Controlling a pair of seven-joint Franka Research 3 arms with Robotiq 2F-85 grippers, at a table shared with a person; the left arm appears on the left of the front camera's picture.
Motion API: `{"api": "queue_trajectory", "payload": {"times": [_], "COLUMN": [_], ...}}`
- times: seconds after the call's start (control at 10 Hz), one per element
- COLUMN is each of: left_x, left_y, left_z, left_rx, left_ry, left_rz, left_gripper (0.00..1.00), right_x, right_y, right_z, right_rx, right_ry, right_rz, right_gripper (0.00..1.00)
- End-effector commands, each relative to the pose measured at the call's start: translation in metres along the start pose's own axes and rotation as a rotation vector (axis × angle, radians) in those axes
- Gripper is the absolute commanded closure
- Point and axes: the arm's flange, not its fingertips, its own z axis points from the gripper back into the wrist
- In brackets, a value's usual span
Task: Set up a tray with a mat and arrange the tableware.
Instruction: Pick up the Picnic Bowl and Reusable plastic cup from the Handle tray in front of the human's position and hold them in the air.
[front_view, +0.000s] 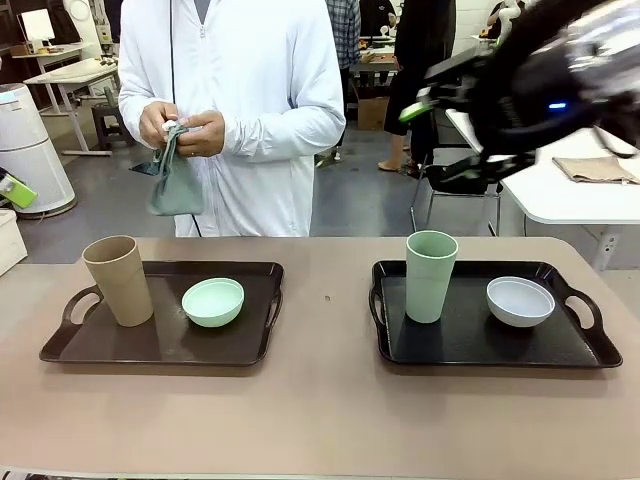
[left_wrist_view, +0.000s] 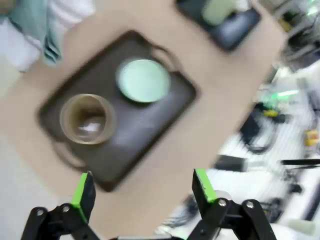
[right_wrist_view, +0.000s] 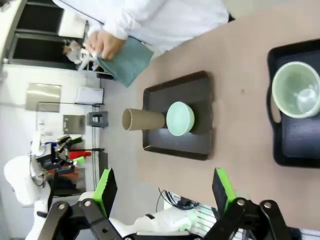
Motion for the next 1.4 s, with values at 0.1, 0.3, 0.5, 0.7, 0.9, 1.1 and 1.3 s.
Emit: {"api": "queue_trajectory", "payload": {"times": [0.1, 0.3, 0.5, 0.7, 0.9, 1.1, 1.3], "left_x": [-0.012, -0.003, -0.005, -0.004, -0.010, -0.012, -0.020], "left_y": [-0.012, -0.001, 0.039, 0.089, 0.132, 0.164, 0.117], "left_z": [0.001, -0.004, -0.005, -0.013, -0.035, -0.066, -0.051], "left_rx": [-0.151, -0.051, -0.023, -0.084, -0.383, -0.577, -0.312], "left_ry": [-0.022, -0.009, -0.052, -0.047, -0.100, -0.097, -0.125], "left_rz": [0.090, 0.021, -0.249, -0.426, -0.604, -0.787, -0.620], "left_gripper": [0.00, 0.00, 0.00, 0.00, 0.00, 0.00, 0.00], "right_x": [-0.012, -0.005, -0.012, -0.007, 0.001, 0.018, -0.007], "right_y": [-0.008, -0.003, 0.032, 0.052, 0.066, 0.067, 0.052], "right_z": [0.034, 0.000, -0.056, -0.112, -0.169, -0.210, -0.177], "right_rx": [0.018, -0.175, -0.376, -0.465, -0.450, -0.401, -0.454], "right_ry": [-0.021, 0.056, 0.165, 0.246, 0.309, 0.345, 0.314], "right_rz": [0.007, 0.014, 0.155, 0.175, 0.175, 0.144, 0.191], "right_gripper": [0.00, 0.00, 0.00, 0.00, 0.00, 0.00, 0.00]}}
